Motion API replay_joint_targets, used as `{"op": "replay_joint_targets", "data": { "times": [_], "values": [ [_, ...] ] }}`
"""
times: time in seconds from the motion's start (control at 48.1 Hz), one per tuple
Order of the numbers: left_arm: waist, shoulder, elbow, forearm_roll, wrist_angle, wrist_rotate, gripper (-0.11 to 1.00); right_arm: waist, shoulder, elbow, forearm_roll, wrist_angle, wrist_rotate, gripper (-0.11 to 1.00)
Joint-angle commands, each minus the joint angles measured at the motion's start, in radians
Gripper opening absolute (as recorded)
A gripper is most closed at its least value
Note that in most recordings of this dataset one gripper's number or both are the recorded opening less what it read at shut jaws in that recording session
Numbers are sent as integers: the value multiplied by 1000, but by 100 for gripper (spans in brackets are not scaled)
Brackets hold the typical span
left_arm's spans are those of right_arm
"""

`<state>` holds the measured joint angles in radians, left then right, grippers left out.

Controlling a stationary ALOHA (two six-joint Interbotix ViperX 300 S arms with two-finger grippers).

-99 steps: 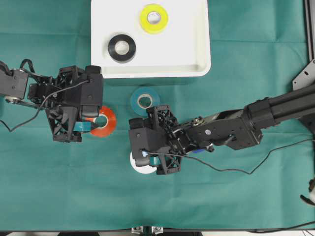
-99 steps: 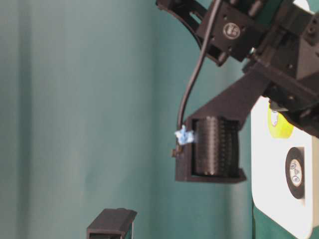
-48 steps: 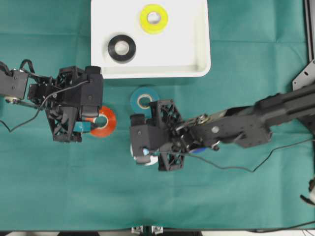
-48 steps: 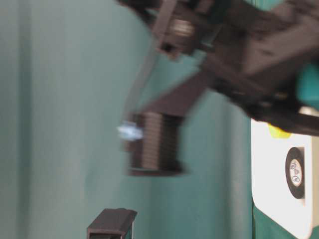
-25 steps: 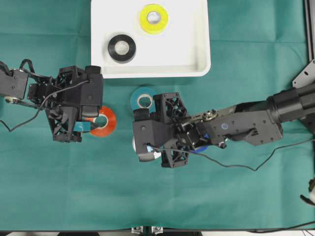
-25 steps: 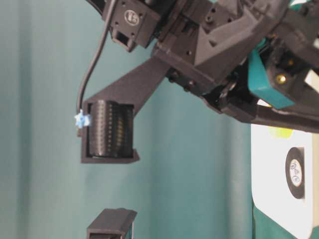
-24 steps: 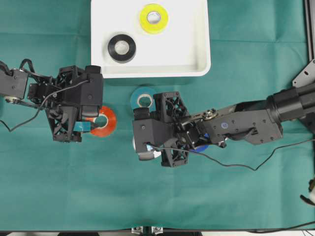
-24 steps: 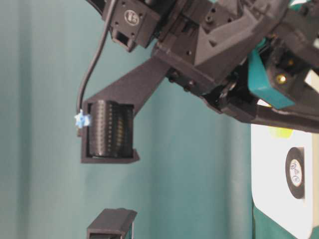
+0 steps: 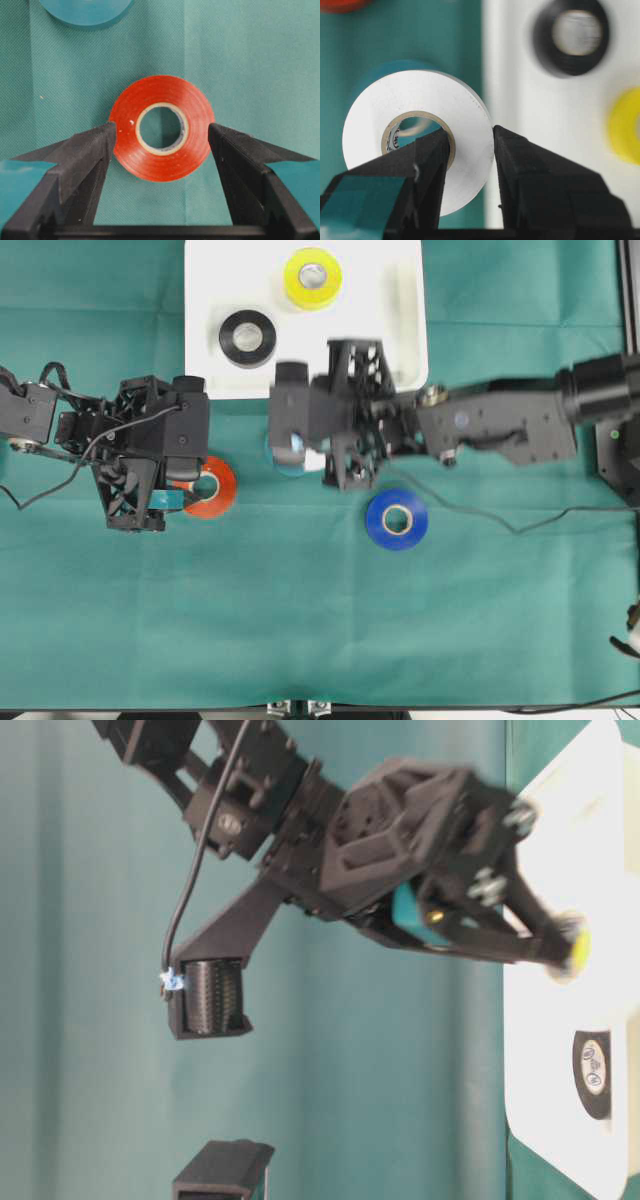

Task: Put the tape alternately from left to right into the white case.
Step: 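Grip white roll with right gripper and carry into tray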

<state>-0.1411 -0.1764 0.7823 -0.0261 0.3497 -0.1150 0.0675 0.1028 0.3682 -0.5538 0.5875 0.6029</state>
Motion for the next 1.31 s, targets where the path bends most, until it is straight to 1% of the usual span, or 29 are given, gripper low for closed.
{"op": "replay_joint_targets", "data": {
  "times": [0.0,0.083,0.187,0.457,0.582,0.686,0.832,1.289],
  "values": [
    [-5,-12,-8,-2,-3,-5,95,-38,-34,-9,-25,-6,-2,32],
    [-5,-12,-8,-2,-5,-9,95,-81,-29,-9,-40,-23,-2,32],
    [-5,-12,-8,-3,-5,-6,95,-138,-17,-5,-51,-72,-2,32],
    [-5,-12,-8,-3,-5,-6,95,-261,26,21,-52,-195,2,32],
    [-5,-12,-8,-3,-5,-6,95,-298,49,29,-52,-241,5,32],
    [-5,-11,-8,-3,-5,-6,95,-313,67,31,-52,-267,5,32],
    [-5,-11,-8,-2,-5,-6,95,-322,91,32,-52,-268,8,32],
    [-5,-12,-9,-3,-5,-6,95,-324,106,51,-49,-273,6,32]
  ]
}}
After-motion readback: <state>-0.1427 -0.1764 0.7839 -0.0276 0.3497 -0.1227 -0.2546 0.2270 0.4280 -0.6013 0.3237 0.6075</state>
